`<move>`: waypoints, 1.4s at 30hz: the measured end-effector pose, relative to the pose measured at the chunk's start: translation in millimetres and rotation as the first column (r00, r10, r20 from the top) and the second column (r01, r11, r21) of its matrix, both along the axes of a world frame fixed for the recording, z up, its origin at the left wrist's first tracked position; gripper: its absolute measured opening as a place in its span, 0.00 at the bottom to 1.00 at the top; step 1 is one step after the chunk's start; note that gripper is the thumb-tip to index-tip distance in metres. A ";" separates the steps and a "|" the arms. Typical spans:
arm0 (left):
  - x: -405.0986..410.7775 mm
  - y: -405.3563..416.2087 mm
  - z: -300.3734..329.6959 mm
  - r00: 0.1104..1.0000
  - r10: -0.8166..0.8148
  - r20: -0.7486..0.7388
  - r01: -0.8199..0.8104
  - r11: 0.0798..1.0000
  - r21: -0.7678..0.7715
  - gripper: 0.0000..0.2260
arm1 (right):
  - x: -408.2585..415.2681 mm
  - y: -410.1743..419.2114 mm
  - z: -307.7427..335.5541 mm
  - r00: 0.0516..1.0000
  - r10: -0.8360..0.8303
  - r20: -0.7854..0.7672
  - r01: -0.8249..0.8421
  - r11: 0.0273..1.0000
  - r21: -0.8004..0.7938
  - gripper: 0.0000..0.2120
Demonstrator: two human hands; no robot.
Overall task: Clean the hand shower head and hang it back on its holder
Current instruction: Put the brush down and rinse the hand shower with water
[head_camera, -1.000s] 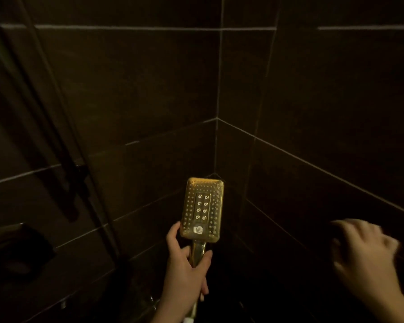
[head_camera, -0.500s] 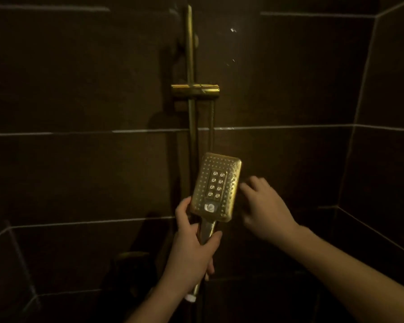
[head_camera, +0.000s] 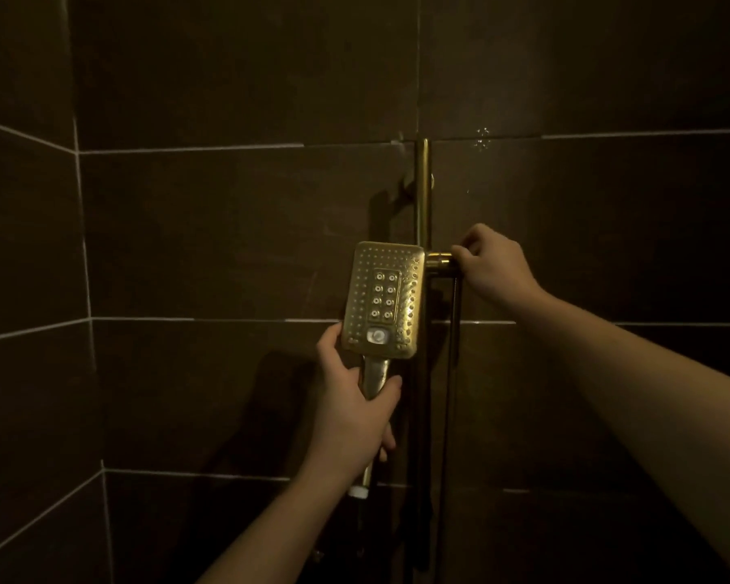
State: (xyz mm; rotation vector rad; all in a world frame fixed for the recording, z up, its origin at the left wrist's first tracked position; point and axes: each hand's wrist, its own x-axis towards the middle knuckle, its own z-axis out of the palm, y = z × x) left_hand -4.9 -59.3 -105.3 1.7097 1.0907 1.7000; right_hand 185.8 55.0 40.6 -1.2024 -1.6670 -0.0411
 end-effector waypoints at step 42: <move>35.3 23.6 -46.6 0.657 -0.029 0.753 0.321 0.915 -0.245 0.09 | 10.0 -135.1 -247.7 0.891 0.187 -0.415 -0.445 0.543 -0.712 0.03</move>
